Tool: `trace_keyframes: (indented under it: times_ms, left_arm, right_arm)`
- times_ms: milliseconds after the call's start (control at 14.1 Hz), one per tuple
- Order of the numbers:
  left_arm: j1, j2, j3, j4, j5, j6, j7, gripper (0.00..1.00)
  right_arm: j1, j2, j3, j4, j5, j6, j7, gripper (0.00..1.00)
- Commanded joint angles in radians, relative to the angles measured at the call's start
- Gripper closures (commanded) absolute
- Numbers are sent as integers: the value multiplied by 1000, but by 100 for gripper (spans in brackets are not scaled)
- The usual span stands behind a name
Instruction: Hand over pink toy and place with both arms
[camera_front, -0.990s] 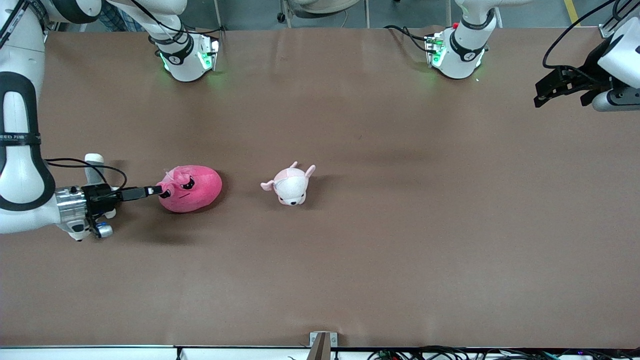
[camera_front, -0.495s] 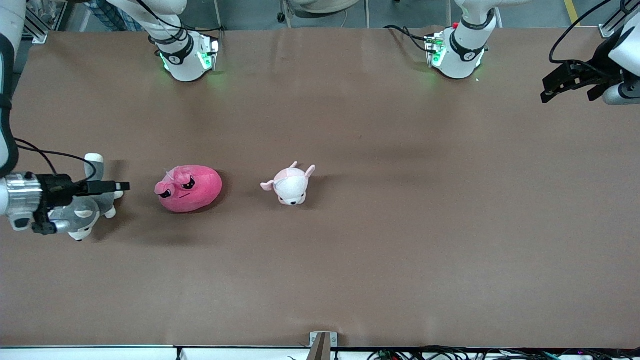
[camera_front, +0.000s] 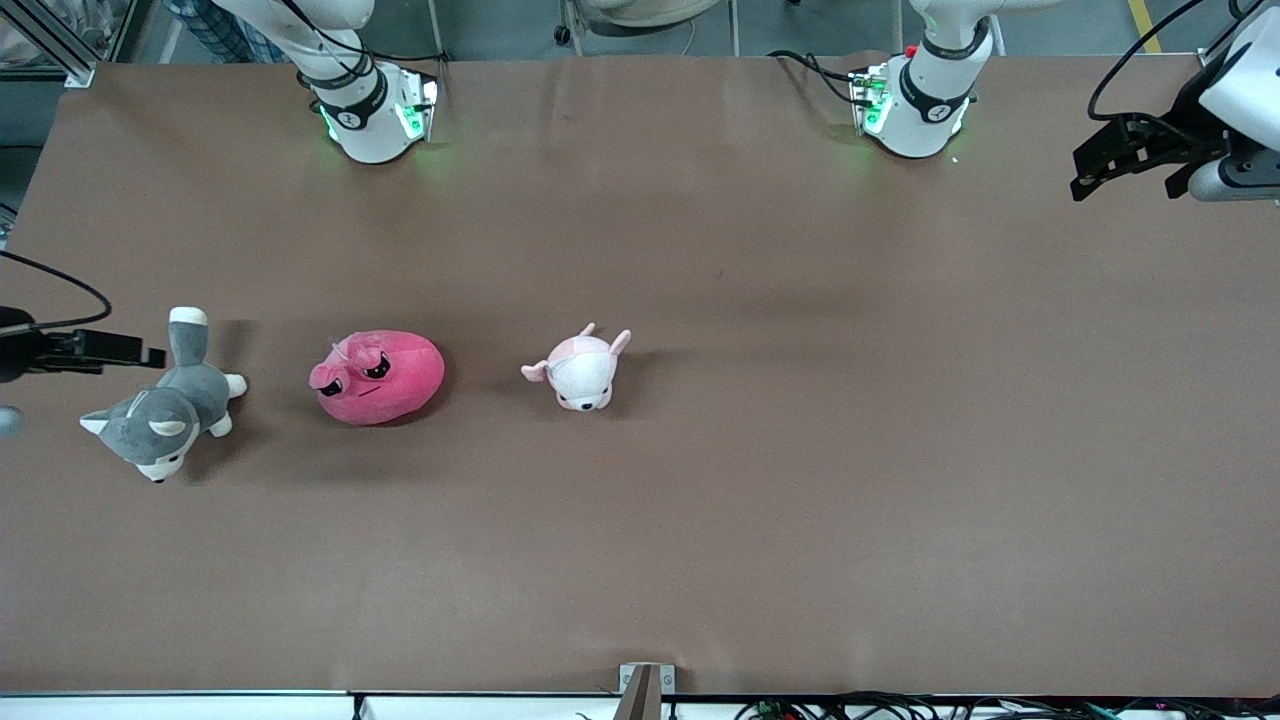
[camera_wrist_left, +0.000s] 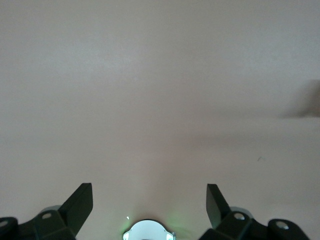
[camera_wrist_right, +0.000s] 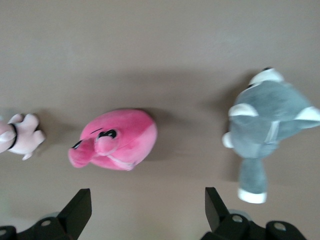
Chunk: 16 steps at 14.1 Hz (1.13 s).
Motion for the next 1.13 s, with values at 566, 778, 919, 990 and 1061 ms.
trace_keyframes:
  times_ms: [566,778,919,990,1061]
  left_arm:
    - [17,-35,-1,-81,-13,62,2,0]
    - [17,-35,-1,-82,-13,62,1,0]
    - [17,-35,-2,-81,-13,62,1,0]
    - [17,-35,-2,-80,-13,62,1,0]
    - [17,-35,-2,-80,-13,60,1,0]
  right_arm:
    - [62,-142,3,24,-97,43,130,0]
    - [58,-163,-1,-10,-102,63,130,0]
    - [62,-229,2,-108,-129,121,130,0]
    - [62,-255,3,-151,-133,144,130,0]
    - [62,-257,3,-154,-133,149,130,0]
